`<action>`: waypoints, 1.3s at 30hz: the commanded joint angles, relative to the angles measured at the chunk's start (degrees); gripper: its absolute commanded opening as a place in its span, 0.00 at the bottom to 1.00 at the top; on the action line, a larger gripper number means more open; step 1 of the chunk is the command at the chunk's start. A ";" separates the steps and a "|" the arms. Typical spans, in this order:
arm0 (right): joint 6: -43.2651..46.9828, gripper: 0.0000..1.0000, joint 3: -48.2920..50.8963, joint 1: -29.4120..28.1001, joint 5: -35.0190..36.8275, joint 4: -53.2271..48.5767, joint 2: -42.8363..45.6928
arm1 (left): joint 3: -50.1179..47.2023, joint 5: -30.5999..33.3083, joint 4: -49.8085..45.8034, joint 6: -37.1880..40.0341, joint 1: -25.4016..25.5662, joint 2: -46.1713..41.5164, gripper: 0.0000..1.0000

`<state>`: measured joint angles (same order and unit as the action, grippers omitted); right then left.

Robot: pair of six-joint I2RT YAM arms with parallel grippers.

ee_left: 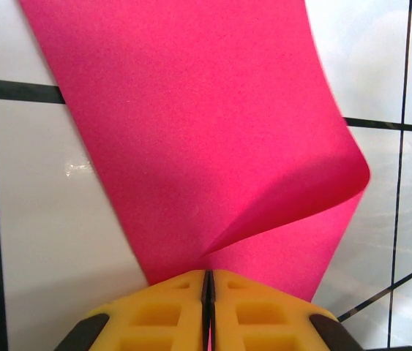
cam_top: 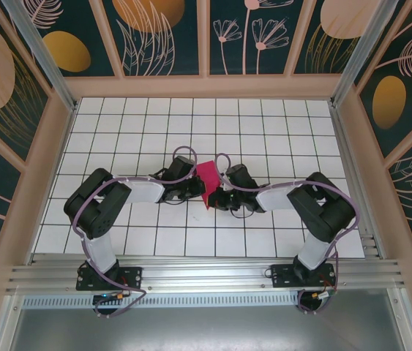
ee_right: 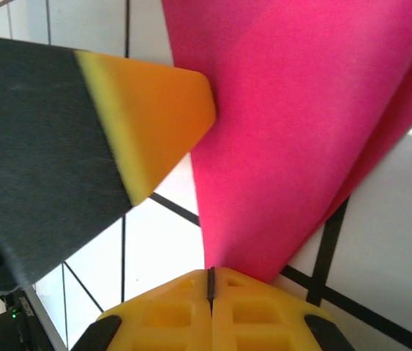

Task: Fold a paper plane with a square sheet of paper (pick it up from the middle)
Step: Third fold the triangle at the center of the table.

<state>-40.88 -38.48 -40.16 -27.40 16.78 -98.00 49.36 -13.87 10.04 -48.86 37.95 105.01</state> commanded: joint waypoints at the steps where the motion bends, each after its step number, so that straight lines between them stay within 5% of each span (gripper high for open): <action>1: 1.47 0.06 1.06 -0.77 -1.42 -0.58 3.43 | 0.01 2.64 -3.01 0.69 0.06 1.85 0.12; 24: 1.79 0.06 0.48 -1.63 0.32 -3.86 -2.45 | -0.23 2.27 -2.40 0.51 0.06 1.79 0.12; 39: 1.95 0.06 -0.19 -2.60 -0.95 -4.34 1.21 | -0.49 2.27 -2.07 0.37 0.10 1.85 0.12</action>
<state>-40.29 -38.02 -42.24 -27.53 13.72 -97.01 49.36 -13.87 10.09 -48.86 37.95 105.01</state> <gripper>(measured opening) 0.066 0.120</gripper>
